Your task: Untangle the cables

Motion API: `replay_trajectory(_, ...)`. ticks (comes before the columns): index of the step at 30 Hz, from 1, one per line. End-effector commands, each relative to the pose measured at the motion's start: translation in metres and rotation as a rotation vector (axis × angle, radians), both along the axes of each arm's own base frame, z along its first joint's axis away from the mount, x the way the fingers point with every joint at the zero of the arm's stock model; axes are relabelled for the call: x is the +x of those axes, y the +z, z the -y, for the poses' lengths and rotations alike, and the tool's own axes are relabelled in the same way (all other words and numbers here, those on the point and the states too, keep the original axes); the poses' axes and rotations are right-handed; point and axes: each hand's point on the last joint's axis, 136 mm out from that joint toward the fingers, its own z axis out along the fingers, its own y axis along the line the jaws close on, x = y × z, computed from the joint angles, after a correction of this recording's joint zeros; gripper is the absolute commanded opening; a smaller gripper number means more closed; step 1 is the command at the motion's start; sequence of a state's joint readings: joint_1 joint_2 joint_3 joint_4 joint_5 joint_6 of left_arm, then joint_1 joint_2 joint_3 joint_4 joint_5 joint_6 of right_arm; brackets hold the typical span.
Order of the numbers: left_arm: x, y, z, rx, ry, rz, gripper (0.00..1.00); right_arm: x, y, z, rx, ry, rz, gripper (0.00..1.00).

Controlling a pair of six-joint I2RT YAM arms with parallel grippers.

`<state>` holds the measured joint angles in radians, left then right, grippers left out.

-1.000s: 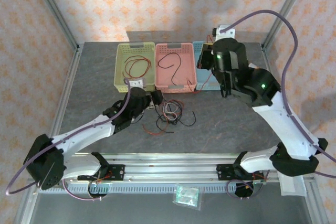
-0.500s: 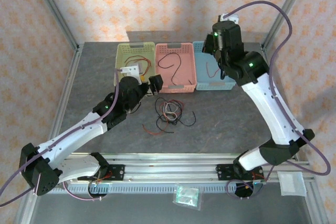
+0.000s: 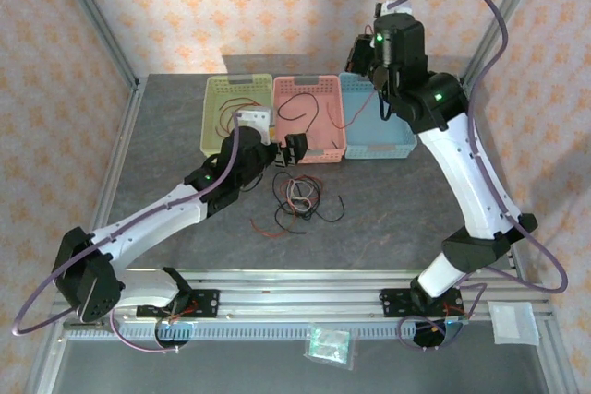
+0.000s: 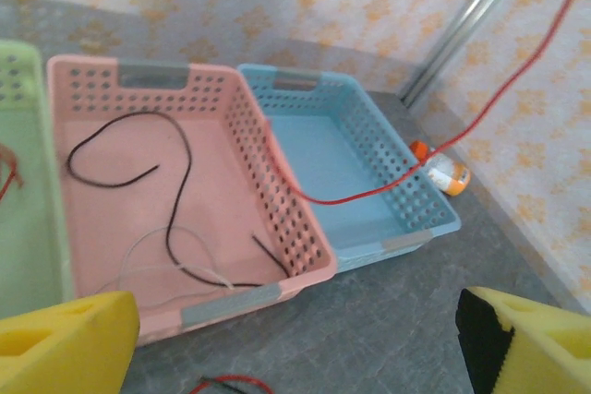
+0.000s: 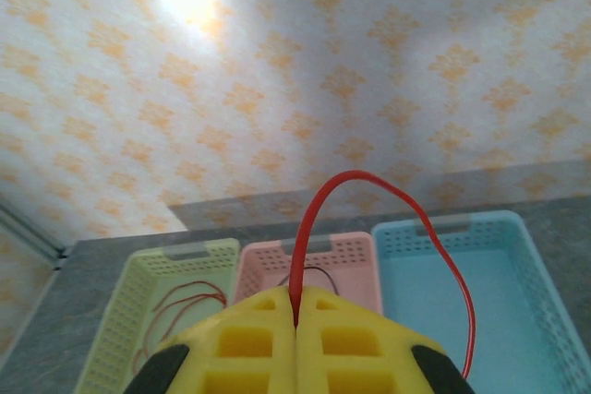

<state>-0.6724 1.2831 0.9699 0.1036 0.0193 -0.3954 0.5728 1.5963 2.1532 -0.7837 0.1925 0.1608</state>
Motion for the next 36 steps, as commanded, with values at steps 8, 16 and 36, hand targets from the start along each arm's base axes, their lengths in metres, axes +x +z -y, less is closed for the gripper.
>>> replay_trajectory(8,0.024,0.056,0.041,0.061,-0.134,0.269,0.91,-0.02,0.036,-0.02,0.142,0.156,0.04,0.0)
replay_trajectory(16,0.033,0.051,0.099,0.067,-0.285,0.279,0.9,-0.033,0.041,-0.028,0.163,0.235,0.05,0.0)
replay_trajectory(36,0.086,0.043,0.136,0.096,-0.122,0.312,0.47,-0.057,0.056,-0.032,0.223,0.327,0.084,0.0)
